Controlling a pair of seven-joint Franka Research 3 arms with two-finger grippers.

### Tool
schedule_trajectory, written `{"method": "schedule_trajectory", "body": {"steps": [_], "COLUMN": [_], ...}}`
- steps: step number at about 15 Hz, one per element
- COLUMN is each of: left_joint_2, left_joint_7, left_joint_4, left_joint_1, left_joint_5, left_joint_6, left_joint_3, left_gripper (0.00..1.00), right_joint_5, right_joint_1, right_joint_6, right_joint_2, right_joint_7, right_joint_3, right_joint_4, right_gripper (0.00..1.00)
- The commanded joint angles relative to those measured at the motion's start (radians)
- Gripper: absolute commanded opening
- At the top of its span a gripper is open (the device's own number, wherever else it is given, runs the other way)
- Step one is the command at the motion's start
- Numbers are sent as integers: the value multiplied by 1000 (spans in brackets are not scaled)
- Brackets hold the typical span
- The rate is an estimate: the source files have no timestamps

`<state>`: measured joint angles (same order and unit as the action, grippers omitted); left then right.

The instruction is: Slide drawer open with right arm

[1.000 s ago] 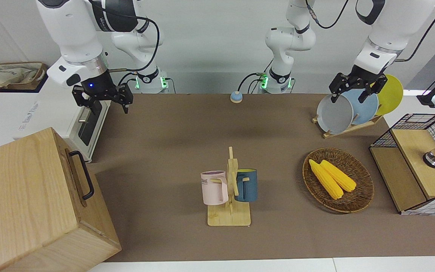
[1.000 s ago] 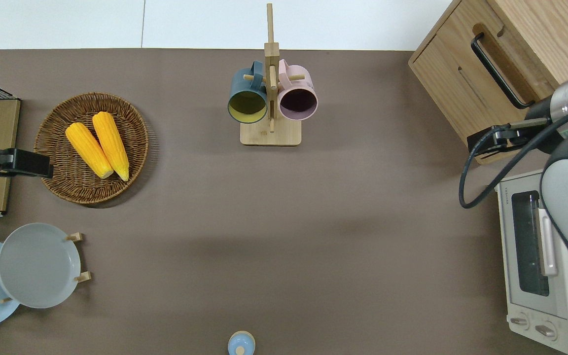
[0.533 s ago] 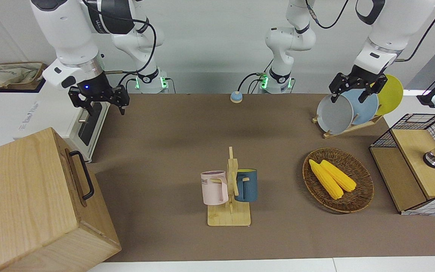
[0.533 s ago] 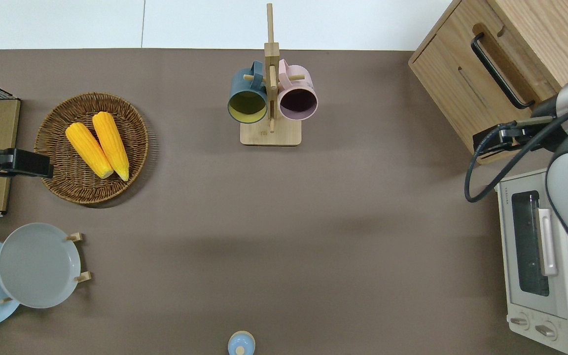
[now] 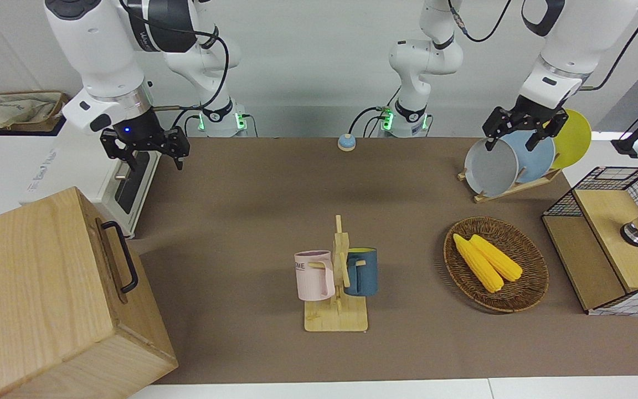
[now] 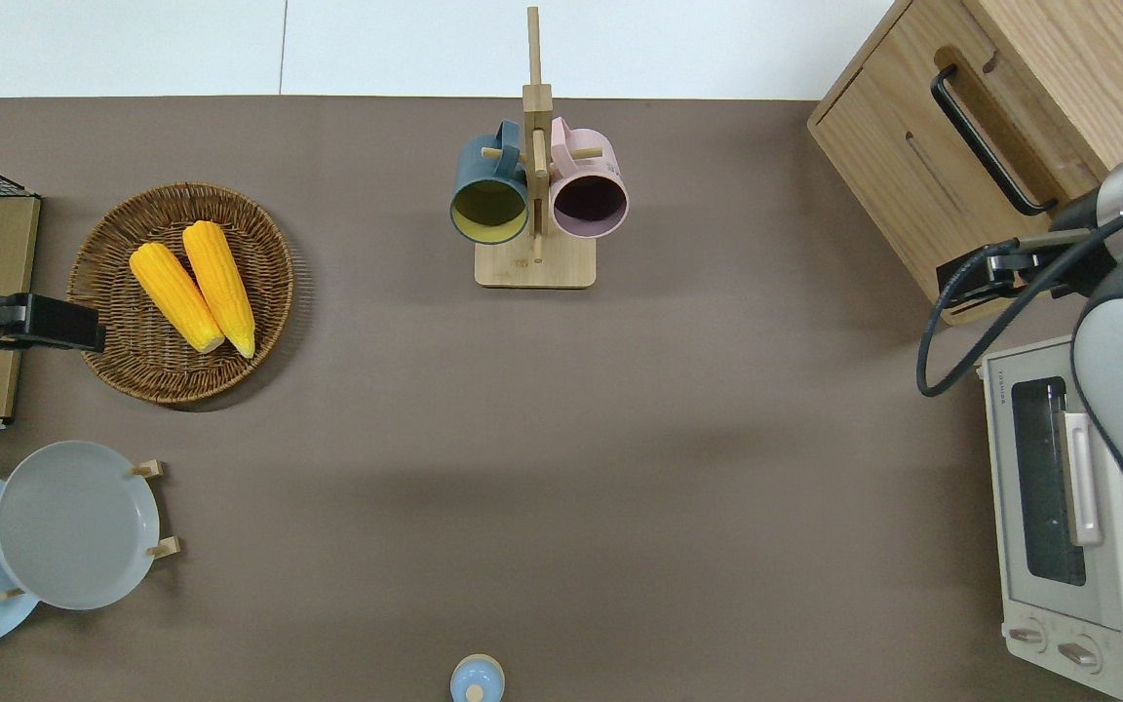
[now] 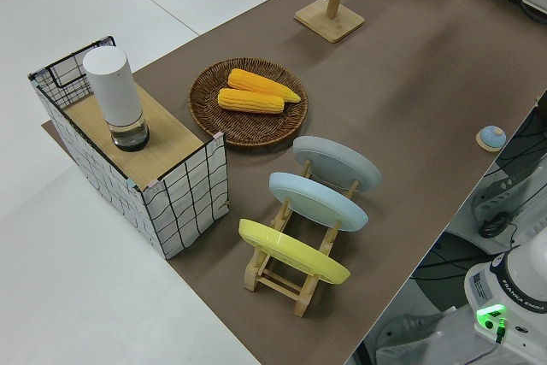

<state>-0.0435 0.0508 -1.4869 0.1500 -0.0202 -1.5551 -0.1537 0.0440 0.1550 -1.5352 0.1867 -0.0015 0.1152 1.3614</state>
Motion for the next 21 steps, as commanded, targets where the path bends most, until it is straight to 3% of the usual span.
{"method": "schedule_trajectory", "body": {"steps": [1, 6, 10, 12, 17, 21], "left_joint_2": [-13, -13, -13, -13, -13, -13], "left_joint_7": [7, 7, 7, 7, 7, 7], "left_joint_4": [20, 20, 20, 20, 20, 20], "left_joint_1": [17, 17, 17, 17, 17, 17], "left_joint_5": [12, 12, 12, 11, 12, 12], "left_joint_6": [0, 0, 0, 0, 0, 0], "left_joint_3": [-17, -17, -17, -17, -17, -17], "left_gripper": [995, 998, 995, 998, 998, 998], "right_joint_5": [101, 235, 407, 457, 666, 862], "right_joint_1": [14, 57, 130, 135, 117, 118], "right_joint_6": [-5, -2, -2, -2, -6, -45], "right_joint_2": [14, 14, 40, 51, 72, 79], "right_joint_7": [14, 12, 12, 14, 40, 95], "right_joint_3": [-9, -16, -16, -17, -124, -196], "right_joint_4": [-16, -16, -15, -11, 8, 73], "right_gripper": [983, 985, 985, 985, 983, 983]}}
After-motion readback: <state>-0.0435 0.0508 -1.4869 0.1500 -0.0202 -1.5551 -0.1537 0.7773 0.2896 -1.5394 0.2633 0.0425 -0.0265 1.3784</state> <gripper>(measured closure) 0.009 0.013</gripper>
